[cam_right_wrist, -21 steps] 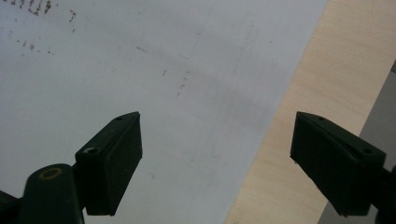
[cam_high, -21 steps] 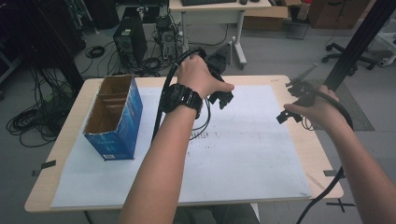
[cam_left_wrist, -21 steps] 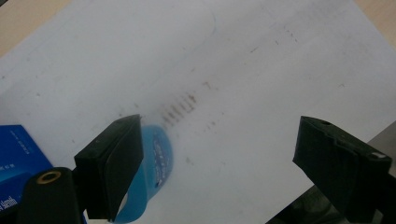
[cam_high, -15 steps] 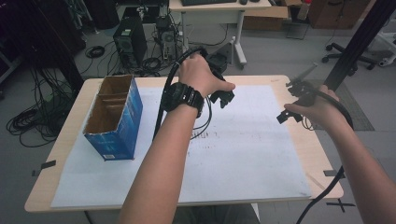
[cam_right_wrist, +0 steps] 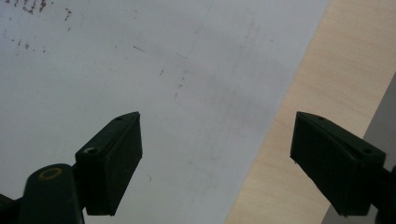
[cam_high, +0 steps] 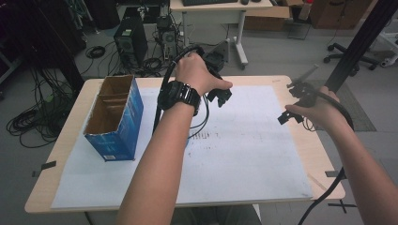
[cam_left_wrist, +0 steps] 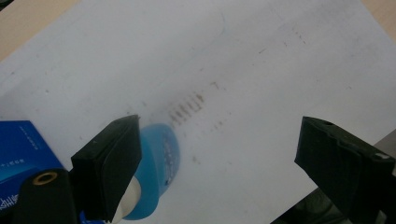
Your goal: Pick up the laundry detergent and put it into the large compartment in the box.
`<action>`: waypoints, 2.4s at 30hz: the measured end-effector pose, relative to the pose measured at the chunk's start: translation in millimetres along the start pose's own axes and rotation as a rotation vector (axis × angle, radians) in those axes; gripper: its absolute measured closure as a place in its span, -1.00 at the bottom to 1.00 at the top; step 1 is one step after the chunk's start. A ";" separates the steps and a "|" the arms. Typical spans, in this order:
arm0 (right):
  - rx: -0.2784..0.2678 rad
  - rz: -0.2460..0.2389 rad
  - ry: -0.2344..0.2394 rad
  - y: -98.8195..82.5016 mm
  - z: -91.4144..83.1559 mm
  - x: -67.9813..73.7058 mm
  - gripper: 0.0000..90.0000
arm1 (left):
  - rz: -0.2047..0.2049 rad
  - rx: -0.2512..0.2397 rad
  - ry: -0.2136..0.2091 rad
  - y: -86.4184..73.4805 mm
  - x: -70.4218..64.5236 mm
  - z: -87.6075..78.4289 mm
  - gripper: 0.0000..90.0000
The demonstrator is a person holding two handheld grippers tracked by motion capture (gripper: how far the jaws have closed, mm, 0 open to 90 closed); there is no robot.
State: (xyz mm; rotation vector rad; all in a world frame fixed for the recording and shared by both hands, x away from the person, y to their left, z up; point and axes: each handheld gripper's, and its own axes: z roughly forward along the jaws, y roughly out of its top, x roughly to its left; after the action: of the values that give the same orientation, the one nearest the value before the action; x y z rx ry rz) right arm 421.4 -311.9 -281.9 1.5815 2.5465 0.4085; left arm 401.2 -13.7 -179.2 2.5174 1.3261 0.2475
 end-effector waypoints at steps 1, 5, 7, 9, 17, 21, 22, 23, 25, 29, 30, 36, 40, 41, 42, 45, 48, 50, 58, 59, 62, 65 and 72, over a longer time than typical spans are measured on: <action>0.000 0.001 0.000 0.2 0.3 0.2 -0.62 | -0.003 0.002 0.000 -0.5 1.7 -0.6 -0.68; 0.003 -0.001 0.002 0.5 1.7 0.7 -0.62 | -0.013 0.015 0.004 -2.2 5.9 -1.6 -0.68; 0.003 0.000 0.003 0.5 2.2 0.5 -0.62 | -0.014 0.021 0.006 -2.7 7.6 -2.0 -0.68; 0.002 -0.002 0.003 0.5 2.5 -0.1 -0.62 | -0.015 0.024 0.007 -3.0 9.7 -2.2 -0.68; 0.003 -0.003 0.009 1.5 3.8 -0.9 -0.62 | -0.035 0.043 0.027 -3.8 19.5 -1.2 -0.68; 0.000 -0.006 0.013 2.6 5.2 -0.5 -0.62 | -0.039 0.056 0.040 -4.7 24.4 0.0 -0.67; -0.001 -0.007 0.013 2.8 5.8 -0.3 -0.62 | -0.036 0.061 0.042 -4.9 25.6 0.0 -0.67; 0.000 -0.010 0.014 3.0 6.2 -0.2 -0.62 | -0.039 0.064 0.046 -5.2 26.7 0.5 -0.67; 0.003 -0.012 0.015 3.3 7.6 0.2 -0.62 | -0.046 0.063 0.051 -5.9 29.0 1.7 -0.67; 0.002 -0.012 0.017 3.6 9.1 0.7 -0.62 | -0.055 0.076 0.055 -7.7 34.3 3.9 -0.67; 0.003 -0.013 0.018 3.8 9.3 0.8 -0.62 | -0.059 0.077 0.055 -8.1 35.0 4.5 -0.67; 0.000 -0.012 0.017 3.3 10.2 -0.7 -0.62 | -0.080 0.086 0.053 -10.0 40.3 6.5 -0.65; 0.004 -0.012 0.017 3.0 11.5 -1.3 -0.62 | -0.084 0.096 0.055 -10.7 42.1 7.6 -0.65; 0.003 -0.012 0.019 3.0 11.9 -1.1 -0.62 | -0.082 0.100 0.055 -10.8 42.6 7.9 -0.65; 0.003 -0.012 0.019 3.1 12.1 -1.0 -0.62 | -0.081 0.106 0.059 -11.1 43.3 8.5 -0.65; 0.005 -0.014 0.020 3.3 13.2 -0.6 -0.62 | -0.080 0.115 0.065 -11.9 44.9 10.1 -0.65; 0.007 -0.014 0.021 3.1 14.5 -1.1 -0.62 | -0.089 0.117 0.065 -13.3 46.3 12.4 -0.65; 0.008 -0.013 0.021 2.8 15.2 -1.2 -0.62 | -0.090 0.124 0.068 -14.4 47.7 13.8 -0.65; 0.011 -0.011 0.021 2.2 17.1 -1.6 -0.62 | -0.094 0.146 0.069 -17.9 51.6 20.3 -0.65; 0.011 -0.012 0.021 2.2 17.4 -1.4 -0.62 | -0.095 0.148 0.071 -18.1 51.9 20.6 -0.65; 0.012 -0.013 0.021 2.3 17.9 -1.0 -0.62 | -0.097 0.151 0.071 -18.9 52.7 21.4 -0.65; 0.013 -0.012 0.020 2.3 17.8 -1.1 -0.62 | -0.098 0.151 0.067 -20.3 53.6 23.4 -0.64; 0.014 -0.012 0.022 1.5 19.0 -1.3 -0.62 | -0.105 0.172 0.077 -24.8 57.0 31.7 -0.64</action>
State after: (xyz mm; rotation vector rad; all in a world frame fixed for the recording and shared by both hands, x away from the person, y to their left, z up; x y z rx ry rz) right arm 427.9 -309.3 -299.6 1.5742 2.5793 0.4102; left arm 422.9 41.4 -216.2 2.5900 1.5666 0.2187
